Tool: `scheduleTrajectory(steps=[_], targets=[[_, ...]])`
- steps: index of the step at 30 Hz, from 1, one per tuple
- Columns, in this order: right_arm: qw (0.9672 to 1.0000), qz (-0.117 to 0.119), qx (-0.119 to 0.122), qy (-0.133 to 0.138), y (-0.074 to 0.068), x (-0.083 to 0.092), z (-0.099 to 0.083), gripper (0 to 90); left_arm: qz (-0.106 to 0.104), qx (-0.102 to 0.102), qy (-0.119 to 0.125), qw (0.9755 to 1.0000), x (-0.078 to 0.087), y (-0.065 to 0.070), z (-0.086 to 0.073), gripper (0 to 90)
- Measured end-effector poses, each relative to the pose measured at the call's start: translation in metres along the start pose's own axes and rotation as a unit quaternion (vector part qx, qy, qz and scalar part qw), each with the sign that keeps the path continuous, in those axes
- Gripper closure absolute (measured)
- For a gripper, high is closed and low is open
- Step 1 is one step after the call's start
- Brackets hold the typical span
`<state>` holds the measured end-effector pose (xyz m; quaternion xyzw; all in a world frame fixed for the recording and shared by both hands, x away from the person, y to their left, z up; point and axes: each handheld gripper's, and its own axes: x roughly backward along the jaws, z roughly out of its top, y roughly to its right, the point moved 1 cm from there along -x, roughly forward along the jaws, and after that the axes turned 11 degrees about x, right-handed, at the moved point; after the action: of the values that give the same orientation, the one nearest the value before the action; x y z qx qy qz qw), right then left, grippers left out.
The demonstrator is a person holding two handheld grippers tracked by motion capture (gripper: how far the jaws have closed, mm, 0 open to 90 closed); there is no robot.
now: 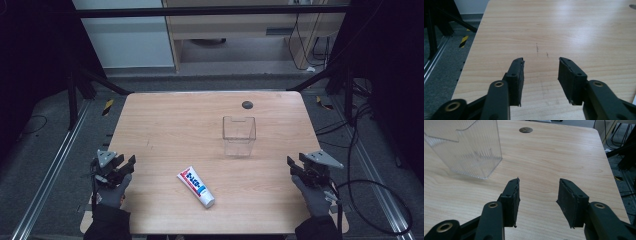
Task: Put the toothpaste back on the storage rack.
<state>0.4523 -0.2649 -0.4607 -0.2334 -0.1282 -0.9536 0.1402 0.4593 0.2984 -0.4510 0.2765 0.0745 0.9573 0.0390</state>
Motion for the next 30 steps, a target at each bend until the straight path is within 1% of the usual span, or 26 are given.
scheduleTrajectory(steps=[2, 4, 7, 8, 10, 15, 19, 25, 27, 30], targets=[[1.0000, 0.002, 0.005, -0.002, -0.001, -0.001, -0.001, 52.8, 0.001, -0.005, -0.003, 1.0000, 0.001, 0.005, -0.001, 59.2], [1.0000, 0.007, 0.003, -0.003, -0.001, -0.001, -0.002, 53.7, -0.002, -0.006, -0.006, 1.0000, 0.002, 0.008, -0.003, 62.0], [0.9999, 0.009, 0.003, -0.005, -0.001, -0.001, -0.003, 56.3, -0.012, -0.013, -0.013, 0.9998, 0.003, 0.015, -0.006, 67.5], [0.9999, 0.010, 0.001, -0.006, -0.002, 0.000, -0.003, 56.8, -0.012, -0.017, -0.014, 0.9997, 0.003, 0.017, -0.008, 68.5], [0.9999, 0.015, 0.001, -0.006, -0.004, 0.000, -0.002, 57.6, -0.021, -0.025, -0.017, 0.9993, 0.003, 0.023, -0.010, 71.4], [0.9997, 0.022, 0.010, -0.009, -0.010, -0.002, -0.001, 57.4, -0.032, -0.039, -0.031, 0.9982, 0.002, 0.036, -0.016, 78.1], [0.9994, 0.026, 0.017, -0.014, -0.015, -0.004, 0.000, 56.5, -0.042, -0.048, -0.037, 0.9973, 0.002, 0.043, -0.019, 82.8], [0.9993, 0.027, 0.020, -0.014, -0.018, -0.004, 0.000, 55.7, -0.059, -0.059, -0.048, 0.9953, 0.002, 0.053, -0.024, 86.9], [0.9994, 0.027, 0.020, -0.013, -0.018, -0.004, 0.001, 55.6, -0.067, -0.064, -0.052, 0.9943, 0.003, 0.057, -0.025, 88.5], [0.9993, 0.030, 0.018, -0.014, -0.018, -0.005, 0.000, 55.0, -0.082, -0.076, -0.062, 0.9918, 0.002, 0.064, -0.028, 89.1]])
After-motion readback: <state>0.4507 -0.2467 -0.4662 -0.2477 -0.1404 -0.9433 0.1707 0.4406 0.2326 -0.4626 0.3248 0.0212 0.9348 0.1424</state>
